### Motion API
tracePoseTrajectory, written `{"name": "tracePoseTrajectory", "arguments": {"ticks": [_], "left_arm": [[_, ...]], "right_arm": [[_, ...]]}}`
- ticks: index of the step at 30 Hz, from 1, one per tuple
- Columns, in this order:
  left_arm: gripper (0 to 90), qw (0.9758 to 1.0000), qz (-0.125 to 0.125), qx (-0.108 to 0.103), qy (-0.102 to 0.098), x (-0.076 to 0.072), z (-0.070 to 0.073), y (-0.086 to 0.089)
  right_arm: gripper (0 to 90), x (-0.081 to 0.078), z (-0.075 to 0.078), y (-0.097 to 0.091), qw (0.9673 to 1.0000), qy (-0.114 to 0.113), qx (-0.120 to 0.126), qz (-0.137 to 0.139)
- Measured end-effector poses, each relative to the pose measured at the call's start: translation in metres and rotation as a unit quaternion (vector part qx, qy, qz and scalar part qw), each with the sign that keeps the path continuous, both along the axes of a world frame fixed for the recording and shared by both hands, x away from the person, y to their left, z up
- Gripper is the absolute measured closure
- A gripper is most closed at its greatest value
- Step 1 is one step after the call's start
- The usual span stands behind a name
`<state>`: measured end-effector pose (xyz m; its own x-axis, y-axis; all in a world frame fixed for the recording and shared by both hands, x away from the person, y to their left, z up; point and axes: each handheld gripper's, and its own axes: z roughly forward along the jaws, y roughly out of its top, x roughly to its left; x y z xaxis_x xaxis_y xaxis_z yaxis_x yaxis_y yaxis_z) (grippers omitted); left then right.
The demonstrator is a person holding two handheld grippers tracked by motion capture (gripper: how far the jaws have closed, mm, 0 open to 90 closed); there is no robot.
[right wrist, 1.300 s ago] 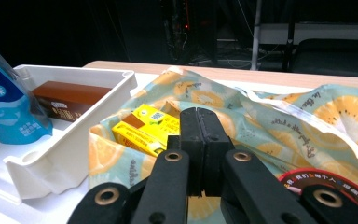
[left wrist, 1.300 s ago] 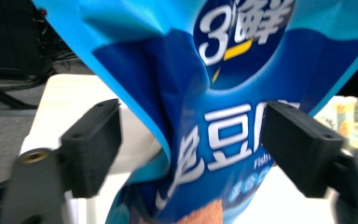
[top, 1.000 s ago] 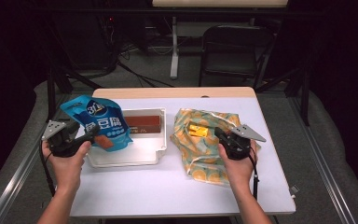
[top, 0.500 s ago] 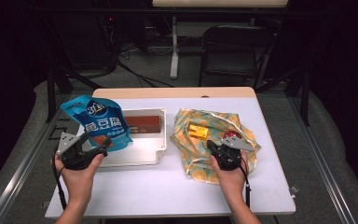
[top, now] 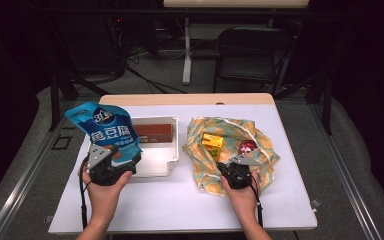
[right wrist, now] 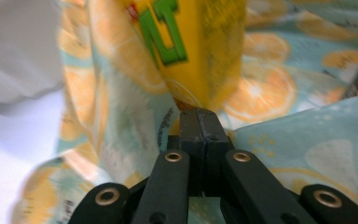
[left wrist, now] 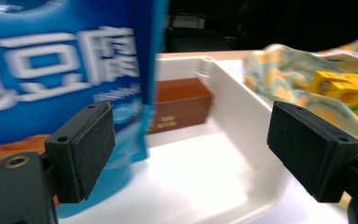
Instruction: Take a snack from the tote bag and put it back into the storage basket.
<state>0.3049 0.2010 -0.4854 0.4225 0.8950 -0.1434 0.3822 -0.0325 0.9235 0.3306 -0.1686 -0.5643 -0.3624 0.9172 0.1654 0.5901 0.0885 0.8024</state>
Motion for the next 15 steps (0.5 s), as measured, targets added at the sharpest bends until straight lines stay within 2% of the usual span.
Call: {"name": "tracePoseTrajectory", "arguments": {"ticks": [2,4,9,12,15], "left_arm": [[17.2,0.9998,-0.020,0.003,0.002,0.000,-0.002,-0.013],[20.7,0.9993,-0.038,0.002,0.005,0.000,-0.003,-0.025],[32.8,0.9963,-0.084,0.014,0.004,0.004,-0.004,-0.065],[41.6,0.9938,-0.111,0.011,0.002,0.007,-0.005,-0.087],[52.9,0.9908,-0.135,0.008,0.007,0.010,-0.007,-0.108]], "right_arm": [[89.7,0.002,-0.002,-0.001,0.9997,0.024,0.002,0.002],[87.2,0.000,0.000,-0.003,0.9998,0.019,0.007,0.001],[86.0,-0.005,0.010,-0.007,0.9998,-0.010,0.016,0.008],[86.1,-0.009,0.018,-0.008,0.9993,-0.029,0.022,0.013],[86.4,-0.012,0.022,-0.006,0.9984,-0.041,0.024,0.031]]}}
